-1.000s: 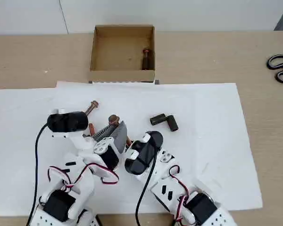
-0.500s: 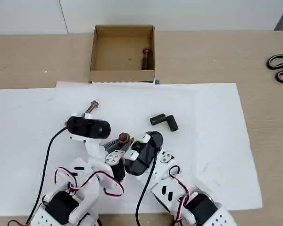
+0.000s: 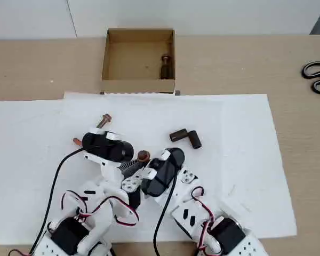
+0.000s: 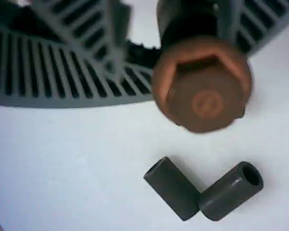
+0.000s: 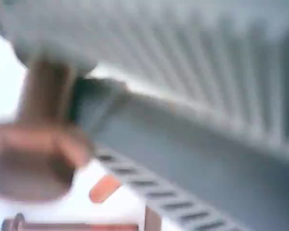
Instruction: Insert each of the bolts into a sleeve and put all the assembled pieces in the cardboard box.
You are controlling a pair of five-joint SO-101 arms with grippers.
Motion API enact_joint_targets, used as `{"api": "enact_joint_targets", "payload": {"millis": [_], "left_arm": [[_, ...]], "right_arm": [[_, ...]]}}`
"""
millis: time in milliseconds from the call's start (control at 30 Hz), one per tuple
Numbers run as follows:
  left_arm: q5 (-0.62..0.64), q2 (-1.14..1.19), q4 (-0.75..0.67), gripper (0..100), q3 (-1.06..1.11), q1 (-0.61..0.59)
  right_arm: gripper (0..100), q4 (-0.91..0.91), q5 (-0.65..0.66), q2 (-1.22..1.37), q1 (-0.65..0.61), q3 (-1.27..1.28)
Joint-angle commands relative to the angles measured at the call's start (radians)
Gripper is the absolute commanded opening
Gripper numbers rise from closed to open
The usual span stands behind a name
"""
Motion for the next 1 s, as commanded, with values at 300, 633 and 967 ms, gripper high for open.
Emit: {"api": "enact_joint_targets", "payload": {"millis": [300, 633, 967], "left_arm": [[-0.029, 0.005, 0.005, 28, -0.14, -0.029], [-0.11, -0.002, -0.002, 10, -0.251, -0.206], [-0.293, -0.003, -0.049, 0, -0.096, -0.365]], "right_arm": [[0.2, -0.025, 0.011, -0.022, 0.008, -0.064], [0.2, -0.031, 0.006, -0.022, 0.01, -0.011], [0.2, -0.033, 0.003, -0.013, 0.205, -0.011]]}}
